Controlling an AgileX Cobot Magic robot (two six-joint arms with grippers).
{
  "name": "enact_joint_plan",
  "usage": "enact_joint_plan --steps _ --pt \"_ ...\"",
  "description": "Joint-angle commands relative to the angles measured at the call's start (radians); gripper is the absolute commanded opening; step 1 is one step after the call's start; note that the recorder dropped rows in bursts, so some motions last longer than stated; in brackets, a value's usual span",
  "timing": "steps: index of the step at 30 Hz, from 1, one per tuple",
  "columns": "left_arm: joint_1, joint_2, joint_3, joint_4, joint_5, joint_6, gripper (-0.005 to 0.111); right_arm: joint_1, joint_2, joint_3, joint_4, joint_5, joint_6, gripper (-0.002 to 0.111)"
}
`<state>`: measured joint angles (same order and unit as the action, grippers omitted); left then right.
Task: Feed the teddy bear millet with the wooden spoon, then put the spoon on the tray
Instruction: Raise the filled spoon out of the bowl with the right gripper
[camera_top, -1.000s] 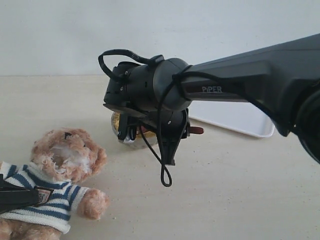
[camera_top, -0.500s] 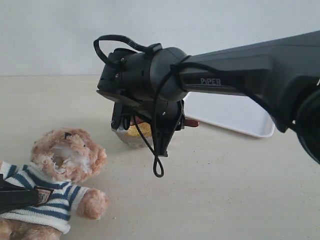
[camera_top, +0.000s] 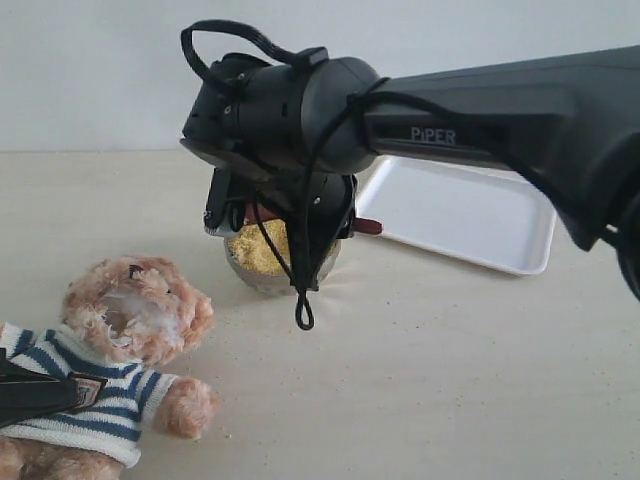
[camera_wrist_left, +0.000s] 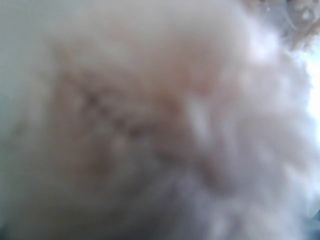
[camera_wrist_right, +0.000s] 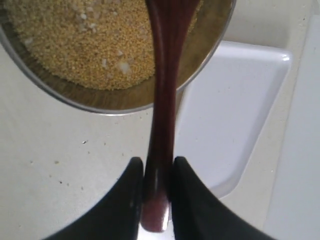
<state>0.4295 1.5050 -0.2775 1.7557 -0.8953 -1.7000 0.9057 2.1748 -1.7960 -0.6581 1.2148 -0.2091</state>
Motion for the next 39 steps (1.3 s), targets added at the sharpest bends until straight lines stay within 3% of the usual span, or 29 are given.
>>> enact_joint_plan --steps 1,25,39 --pt "0.003 -0.009 0.004 -0.011 -0.020 0.004 0.006 -0.001 -0.039 -0.009 0.022 0.006 -0.006 0.001" --pt "0.003 -0.009 0.004 -0.011 -0.020 0.004 0.006 -0.001 -0.153 -0.003 0.389 0.006 -0.010 0.001" --pt "0.003 -0.009 0.004 -0.011 -0.020 0.004 0.006 0.001 -0.334 0.290 0.419 0.006 -0.002 0.001"
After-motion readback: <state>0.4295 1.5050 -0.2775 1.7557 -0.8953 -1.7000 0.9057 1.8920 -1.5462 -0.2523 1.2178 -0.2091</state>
